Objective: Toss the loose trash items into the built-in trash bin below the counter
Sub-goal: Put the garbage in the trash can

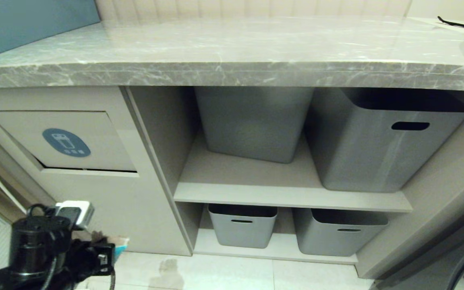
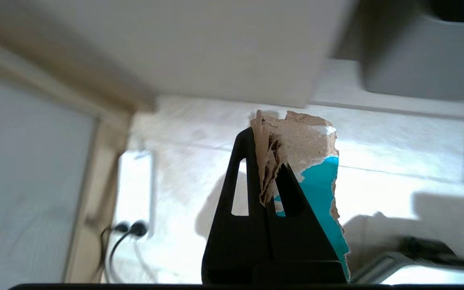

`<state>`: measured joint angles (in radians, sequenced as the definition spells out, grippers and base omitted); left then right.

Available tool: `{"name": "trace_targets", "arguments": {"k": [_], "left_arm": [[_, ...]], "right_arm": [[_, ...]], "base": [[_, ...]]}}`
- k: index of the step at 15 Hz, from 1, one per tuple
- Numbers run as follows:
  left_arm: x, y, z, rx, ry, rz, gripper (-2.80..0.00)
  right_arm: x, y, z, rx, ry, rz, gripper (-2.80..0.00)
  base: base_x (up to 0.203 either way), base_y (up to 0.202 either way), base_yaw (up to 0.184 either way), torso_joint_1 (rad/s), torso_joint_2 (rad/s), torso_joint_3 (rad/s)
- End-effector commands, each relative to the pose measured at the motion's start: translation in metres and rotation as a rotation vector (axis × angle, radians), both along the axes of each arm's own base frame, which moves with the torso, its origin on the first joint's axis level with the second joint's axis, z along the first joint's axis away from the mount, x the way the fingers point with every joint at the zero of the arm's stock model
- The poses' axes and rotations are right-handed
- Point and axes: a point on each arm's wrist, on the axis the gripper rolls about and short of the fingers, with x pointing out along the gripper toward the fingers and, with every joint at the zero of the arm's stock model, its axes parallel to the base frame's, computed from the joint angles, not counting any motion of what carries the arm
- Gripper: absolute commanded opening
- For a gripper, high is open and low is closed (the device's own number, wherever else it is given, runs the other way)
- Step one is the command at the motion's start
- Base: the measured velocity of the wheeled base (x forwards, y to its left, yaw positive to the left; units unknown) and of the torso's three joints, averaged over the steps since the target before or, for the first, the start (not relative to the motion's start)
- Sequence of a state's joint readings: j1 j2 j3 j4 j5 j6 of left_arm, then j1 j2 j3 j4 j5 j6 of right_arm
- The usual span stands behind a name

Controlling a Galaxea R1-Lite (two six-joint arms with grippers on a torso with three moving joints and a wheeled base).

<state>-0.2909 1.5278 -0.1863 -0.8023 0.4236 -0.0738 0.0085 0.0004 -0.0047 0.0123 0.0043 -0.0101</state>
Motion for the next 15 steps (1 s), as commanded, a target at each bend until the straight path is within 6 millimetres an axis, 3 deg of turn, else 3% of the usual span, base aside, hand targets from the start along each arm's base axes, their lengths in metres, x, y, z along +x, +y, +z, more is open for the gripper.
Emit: {"name": "trace_targets", "arguments": {"k": [1,4,7,10,15], "left_arm": [[0.001,0.04,0.011,-0.026,-0.056,0.185,-2.8],[0.025,0.093,0.029,-0.033,-0.127,0.344,-2.8],[0.072,0.129,0.049,0.028,-0.247,0.304,-2.8],[0.113,0.146,0.054,0.076,-0.408,0.235,-2.8],[0.131,0.151,0.041,0.068,-0.447,0.192,-2.8]], "right_arm": [[0.0,0.0,0.0,-0.001,-0.002,0.001,-2.8],[0.0,0.0,0.0,-0.001,-0.002,0.001,-2.8],[0.0,0.0,0.0,-0.001,-0.002,0.001,-2.8],[0.0,0.0,0.0,-0.001,-0.002,0.001,-2.8],[0.0,0.0,0.0,-0.001,-0.002,0.001,-2.8]], "base": [[0.0,0.0,0.0,0.0,0.0,0.0],[0.0,0.0,0.0,0.0,0.0,0.0],[0.0,0.0,0.0,0.0,0.0,0.0],[0.0,0.0,0.0,0.0,0.0,0.0],[0.0,0.0,0.0,0.0,0.0,0.0]]}}
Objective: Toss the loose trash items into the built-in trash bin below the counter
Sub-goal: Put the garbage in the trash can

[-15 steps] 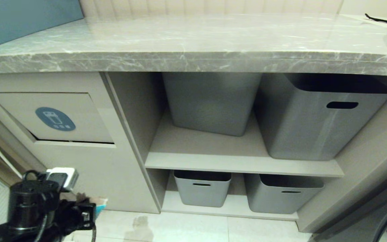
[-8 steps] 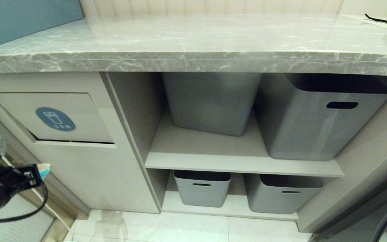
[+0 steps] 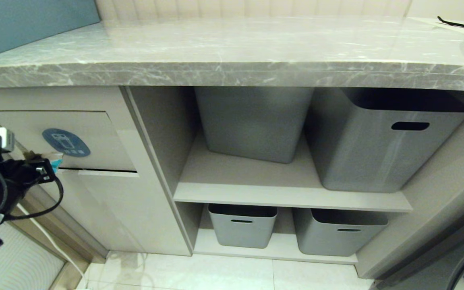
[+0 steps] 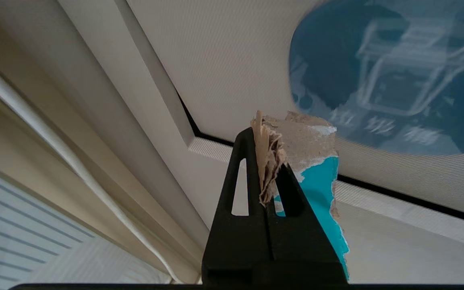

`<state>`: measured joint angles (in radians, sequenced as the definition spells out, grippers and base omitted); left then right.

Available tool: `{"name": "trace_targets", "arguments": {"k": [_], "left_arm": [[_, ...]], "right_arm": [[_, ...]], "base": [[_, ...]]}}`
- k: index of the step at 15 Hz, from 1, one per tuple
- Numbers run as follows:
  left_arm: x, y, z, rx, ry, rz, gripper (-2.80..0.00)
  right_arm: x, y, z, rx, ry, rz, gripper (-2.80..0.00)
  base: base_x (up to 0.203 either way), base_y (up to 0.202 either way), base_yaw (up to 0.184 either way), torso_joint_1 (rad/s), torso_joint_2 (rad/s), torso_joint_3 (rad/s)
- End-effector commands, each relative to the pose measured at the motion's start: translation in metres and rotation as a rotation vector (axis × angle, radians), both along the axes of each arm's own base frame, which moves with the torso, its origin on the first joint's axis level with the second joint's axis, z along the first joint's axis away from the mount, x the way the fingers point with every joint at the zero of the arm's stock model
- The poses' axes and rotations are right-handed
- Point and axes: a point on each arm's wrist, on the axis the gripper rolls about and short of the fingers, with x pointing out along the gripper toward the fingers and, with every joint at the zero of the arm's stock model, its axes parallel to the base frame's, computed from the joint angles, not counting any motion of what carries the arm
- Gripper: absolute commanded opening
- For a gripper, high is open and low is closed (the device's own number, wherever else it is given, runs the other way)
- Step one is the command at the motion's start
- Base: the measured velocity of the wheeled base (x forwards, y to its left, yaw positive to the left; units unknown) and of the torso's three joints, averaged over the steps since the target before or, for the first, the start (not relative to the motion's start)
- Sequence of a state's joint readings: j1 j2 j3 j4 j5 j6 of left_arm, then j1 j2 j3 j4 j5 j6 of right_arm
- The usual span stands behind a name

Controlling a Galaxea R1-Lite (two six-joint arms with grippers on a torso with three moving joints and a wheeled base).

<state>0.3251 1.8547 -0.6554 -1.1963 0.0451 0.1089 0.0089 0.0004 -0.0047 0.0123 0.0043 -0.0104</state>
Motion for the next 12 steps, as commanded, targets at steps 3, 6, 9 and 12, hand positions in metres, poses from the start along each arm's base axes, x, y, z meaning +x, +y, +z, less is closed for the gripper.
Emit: {"name": "trace_targets", "arguments": {"k": [3,6,9,12], "left_arm": [[0.016,0.006,-0.024,-0.034,0.041,0.011,-2.8],[0.015,0.006,-0.02,-0.043,0.03,0.026,-2.8],[0.014,-0.003,-0.015,-0.053,0.012,0.002,-2.8],[0.004,-0.006,-0.022,-0.066,0.044,0.002,-2.8]], "right_arm": [[0.0,0.0,0.0,0.0,-0.002,0.001,-2.8],[0.0,0.0,0.0,0.0,-0.002,0.001,-2.8],[0.0,0.0,0.0,0.0,-0.002,0.001,-2.8],[0.0,0.0,0.0,0.0,-0.002,0.001,-2.8]], "base": [[0.0,0.0,0.0,0.0,0.0,0.0],[0.0,0.0,0.0,0.0,0.0,0.0],[0.0,0.0,0.0,0.0,0.0,0.0],[0.0,0.0,0.0,0.0,0.0,0.0]]}}
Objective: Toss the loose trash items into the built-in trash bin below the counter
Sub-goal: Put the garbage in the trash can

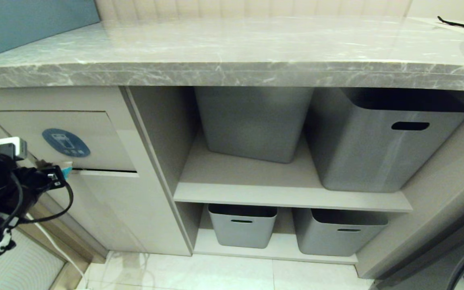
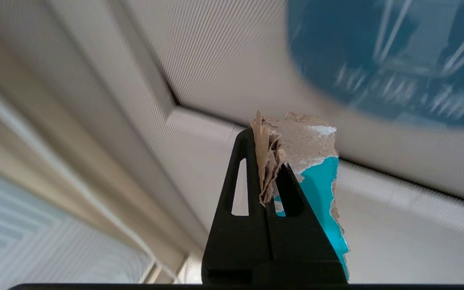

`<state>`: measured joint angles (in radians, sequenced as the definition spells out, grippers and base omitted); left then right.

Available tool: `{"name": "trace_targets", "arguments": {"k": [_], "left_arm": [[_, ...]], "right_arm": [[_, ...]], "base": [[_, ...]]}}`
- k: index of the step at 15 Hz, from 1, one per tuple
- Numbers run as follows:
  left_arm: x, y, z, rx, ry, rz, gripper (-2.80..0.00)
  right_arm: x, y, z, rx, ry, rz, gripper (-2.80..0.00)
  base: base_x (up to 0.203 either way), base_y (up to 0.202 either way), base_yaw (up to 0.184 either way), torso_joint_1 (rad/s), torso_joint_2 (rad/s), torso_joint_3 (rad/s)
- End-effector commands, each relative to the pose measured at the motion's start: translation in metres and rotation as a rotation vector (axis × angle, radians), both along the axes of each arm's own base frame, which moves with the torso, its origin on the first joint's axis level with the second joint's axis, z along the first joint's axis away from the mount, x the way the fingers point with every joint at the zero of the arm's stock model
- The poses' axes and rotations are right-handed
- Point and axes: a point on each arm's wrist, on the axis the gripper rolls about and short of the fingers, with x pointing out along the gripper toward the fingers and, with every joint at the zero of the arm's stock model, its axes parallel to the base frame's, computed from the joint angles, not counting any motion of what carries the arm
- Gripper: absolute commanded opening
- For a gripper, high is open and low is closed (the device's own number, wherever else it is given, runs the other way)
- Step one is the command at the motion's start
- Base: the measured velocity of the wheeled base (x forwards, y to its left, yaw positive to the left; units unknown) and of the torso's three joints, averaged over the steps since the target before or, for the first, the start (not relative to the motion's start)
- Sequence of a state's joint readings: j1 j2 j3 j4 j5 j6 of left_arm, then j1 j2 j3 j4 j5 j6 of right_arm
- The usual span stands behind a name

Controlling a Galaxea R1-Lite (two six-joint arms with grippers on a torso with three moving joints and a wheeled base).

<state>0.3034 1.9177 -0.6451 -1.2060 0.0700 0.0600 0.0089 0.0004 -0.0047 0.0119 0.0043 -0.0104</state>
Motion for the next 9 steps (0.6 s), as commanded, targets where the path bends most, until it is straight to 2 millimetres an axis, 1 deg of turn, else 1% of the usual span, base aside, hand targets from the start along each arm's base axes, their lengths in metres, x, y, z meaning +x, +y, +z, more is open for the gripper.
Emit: {"name": "trace_targets", "arguments": {"k": [1,3,7,9], "left_arm": [[-0.005,-0.001,0.0,-0.002,-0.003,0.0,-2.8],[-0.001,0.002,0.0,-0.042,-0.028,0.039,-2.8],[0.02,0.008,0.008,-0.104,-0.13,0.041,-2.8],[0.03,0.012,0.002,-0.112,-0.136,0.042,-2.8]], "right_arm": [[0.0,0.0,0.0,-0.002,-0.002,0.001,-2.8],[0.0,0.0,0.0,0.0,-0.002,0.001,-2.8],[0.0,0.0,0.0,0.0,-0.002,0.001,-2.8],[0.0,0.0,0.0,0.0,-0.002,0.001,-2.8]], "base": [[0.0,0.0,0.0,0.0,0.0,0.0],[0.0,0.0,0.0,0.0,0.0,0.0],[0.0,0.0,0.0,0.0,0.0,0.0],[0.0,0.0,0.0,0.0,0.0,0.0]]}}
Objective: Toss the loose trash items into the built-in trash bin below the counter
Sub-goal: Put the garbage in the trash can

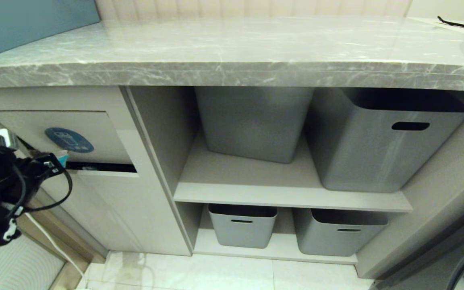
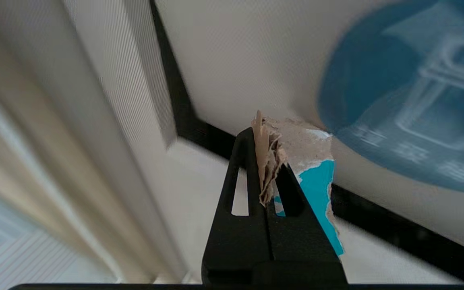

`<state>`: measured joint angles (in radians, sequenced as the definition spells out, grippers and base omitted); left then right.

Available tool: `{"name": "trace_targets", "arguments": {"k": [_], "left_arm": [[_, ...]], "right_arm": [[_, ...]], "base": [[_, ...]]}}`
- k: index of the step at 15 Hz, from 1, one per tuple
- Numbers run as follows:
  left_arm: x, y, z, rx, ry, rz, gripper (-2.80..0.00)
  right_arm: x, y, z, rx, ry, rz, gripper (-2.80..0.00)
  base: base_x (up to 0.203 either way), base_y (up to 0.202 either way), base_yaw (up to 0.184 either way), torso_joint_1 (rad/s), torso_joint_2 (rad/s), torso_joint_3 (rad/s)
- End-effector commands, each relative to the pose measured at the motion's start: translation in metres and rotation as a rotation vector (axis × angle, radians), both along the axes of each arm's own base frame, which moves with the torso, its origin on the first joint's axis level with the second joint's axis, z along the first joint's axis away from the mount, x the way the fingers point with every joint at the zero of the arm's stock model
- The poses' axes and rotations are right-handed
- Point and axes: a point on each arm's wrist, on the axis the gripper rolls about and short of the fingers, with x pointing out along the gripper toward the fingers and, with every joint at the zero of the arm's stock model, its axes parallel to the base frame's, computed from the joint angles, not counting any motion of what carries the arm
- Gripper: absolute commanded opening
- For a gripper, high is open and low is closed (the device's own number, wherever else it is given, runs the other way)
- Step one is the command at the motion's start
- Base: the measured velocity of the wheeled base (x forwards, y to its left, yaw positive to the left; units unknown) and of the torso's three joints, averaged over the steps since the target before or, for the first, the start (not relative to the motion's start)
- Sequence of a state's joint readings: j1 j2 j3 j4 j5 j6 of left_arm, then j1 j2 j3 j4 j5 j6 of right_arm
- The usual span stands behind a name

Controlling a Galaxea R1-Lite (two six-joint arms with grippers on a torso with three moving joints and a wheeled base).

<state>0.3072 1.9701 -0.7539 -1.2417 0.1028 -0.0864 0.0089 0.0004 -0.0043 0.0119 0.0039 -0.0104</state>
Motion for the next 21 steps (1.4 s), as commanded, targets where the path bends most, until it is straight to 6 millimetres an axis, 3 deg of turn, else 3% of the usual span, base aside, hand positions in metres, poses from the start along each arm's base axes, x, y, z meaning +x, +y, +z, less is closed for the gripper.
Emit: {"name": "trace_targets", "arguments": {"k": [1,14,21], "left_arm": [[0.012,0.005,-0.012,-0.007,0.01,0.003,-2.8],[0.056,0.012,-0.038,-0.042,-0.043,-0.029,-2.8],[0.083,0.002,-0.034,-0.023,-0.1,-0.076,-2.8]], "right_arm": [[0.0,0.0,0.0,0.0,-0.002,0.001,-2.8],[0.0,0.0,0.0,0.0,-0.002,0.001,-2.8],[0.0,0.0,0.0,0.0,-0.002,0.001,-2.8]], "base": [[0.0,0.0,0.0,0.0,0.0,0.0],[0.0,0.0,0.0,0.0,0.0,0.0],[0.0,0.0,0.0,0.0,0.0,0.0]]}}
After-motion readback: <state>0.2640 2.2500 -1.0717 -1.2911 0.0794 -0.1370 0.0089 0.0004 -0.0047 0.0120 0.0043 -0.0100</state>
